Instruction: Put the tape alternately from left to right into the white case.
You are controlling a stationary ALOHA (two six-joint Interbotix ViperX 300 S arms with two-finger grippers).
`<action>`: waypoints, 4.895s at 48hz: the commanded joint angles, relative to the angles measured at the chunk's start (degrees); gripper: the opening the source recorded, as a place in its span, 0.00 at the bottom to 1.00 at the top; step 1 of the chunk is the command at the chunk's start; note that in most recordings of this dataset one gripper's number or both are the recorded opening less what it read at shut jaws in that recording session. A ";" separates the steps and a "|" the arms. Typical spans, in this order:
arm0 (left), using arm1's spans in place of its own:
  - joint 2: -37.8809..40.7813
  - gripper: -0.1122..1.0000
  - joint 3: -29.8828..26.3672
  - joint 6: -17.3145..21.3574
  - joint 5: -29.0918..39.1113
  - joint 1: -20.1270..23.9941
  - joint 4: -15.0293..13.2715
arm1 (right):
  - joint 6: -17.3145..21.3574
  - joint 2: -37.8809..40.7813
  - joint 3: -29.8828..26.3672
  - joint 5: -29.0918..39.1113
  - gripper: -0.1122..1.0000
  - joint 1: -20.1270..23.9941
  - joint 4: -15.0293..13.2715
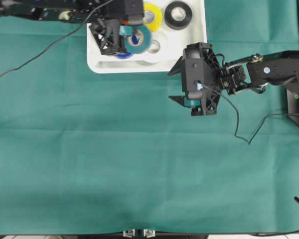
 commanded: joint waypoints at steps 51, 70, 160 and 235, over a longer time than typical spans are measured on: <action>6.24 0.06 -8.53 2.90 -10.72 -3.34 0.00 | 0.09 -1.14 0.00 -0.44 0.82 0.26 -0.09; 6.33 0.53 -8.00 2.64 -10.99 -3.34 0.09 | 0.09 -1.14 0.35 -0.70 0.82 0.26 -0.09; -10.37 0.52 16.35 -6.77 -10.63 -14.94 -0.18 | 0.09 -1.14 0.44 -0.97 0.82 0.26 -0.09; -22.68 0.51 27.51 -6.94 -10.99 -16.00 -0.18 | 0.00 -7.91 3.69 -1.85 0.82 0.26 -0.09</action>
